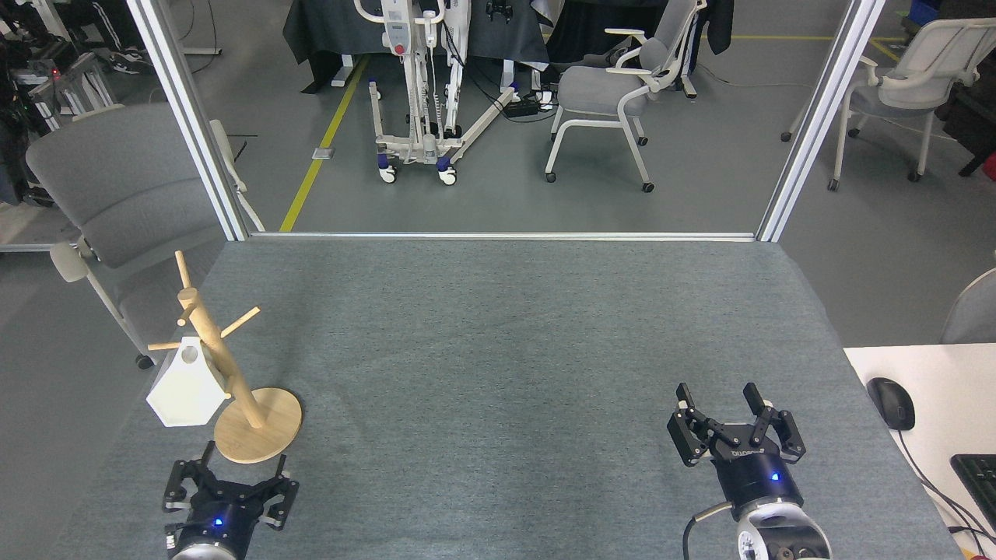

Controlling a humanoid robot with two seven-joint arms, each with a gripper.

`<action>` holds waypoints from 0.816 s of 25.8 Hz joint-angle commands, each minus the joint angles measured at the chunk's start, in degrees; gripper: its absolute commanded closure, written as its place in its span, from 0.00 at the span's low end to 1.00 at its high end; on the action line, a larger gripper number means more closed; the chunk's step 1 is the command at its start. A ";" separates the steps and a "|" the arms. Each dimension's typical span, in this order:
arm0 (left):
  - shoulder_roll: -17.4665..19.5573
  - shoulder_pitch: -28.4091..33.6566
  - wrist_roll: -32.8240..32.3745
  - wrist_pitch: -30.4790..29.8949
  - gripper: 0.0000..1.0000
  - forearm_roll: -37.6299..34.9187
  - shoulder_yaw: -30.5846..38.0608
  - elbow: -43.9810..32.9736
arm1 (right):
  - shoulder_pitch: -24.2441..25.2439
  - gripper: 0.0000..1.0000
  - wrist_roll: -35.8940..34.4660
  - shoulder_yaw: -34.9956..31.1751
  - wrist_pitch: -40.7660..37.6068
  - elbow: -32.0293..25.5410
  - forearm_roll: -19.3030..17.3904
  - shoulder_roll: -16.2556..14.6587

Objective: Hang cup on storage rack

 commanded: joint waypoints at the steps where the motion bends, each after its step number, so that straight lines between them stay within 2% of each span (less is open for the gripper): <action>1: -7.01 -0.26 3.31 -5.22 0.01 0.25 -2.90 -0.68 | -0.08 0.01 -0.19 -0.35 -0.11 0.02 0.06 0.00; 3: -10.96 -0.88 3.31 -8.03 0.01 0.34 -3.51 -2.26 | -0.69 0.01 -0.19 -0.09 -0.20 0.02 0.15 0.08; 5: -11.23 -2.46 3.31 -8.65 0.01 2.36 -7.55 -3.50 | -0.96 0.01 -0.19 0.35 -0.20 -0.42 0.50 0.08; 7: -11.23 -4.30 2.69 -7.15 0.01 8.95 -13.97 -4.55 | -1.04 0.01 -0.19 0.62 -0.46 -1.12 0.68 0.08; 10: -11.23 -8.78 1.46 -1.36 0.01 17.56 -17.31 -6.57 | -1.13 0.01 -0.19 0.79 -0.55 -2.44 0.76 0.79; 12: -11.32 -10.10 -0.30 1.11 0.01 18.18 -17.57 -6.75 | -1.22 0.01 -0.19 1.32 -0.64 -2.70 0.85 2.02; 16: -11.14 -9.58 -1.09 1.90 0.01 18.44 -17.40 -8.33 | -2.36 0.01 -0.11 1.32 -0.55 -2.09 0.85 2.10; 21: -10.96 -4.48 -1.09 3.57 0.01 18.44 -17.22 -11.40 | -3.59 0.01 0.16 1.06 -0.02 -0.07 0.85 1.93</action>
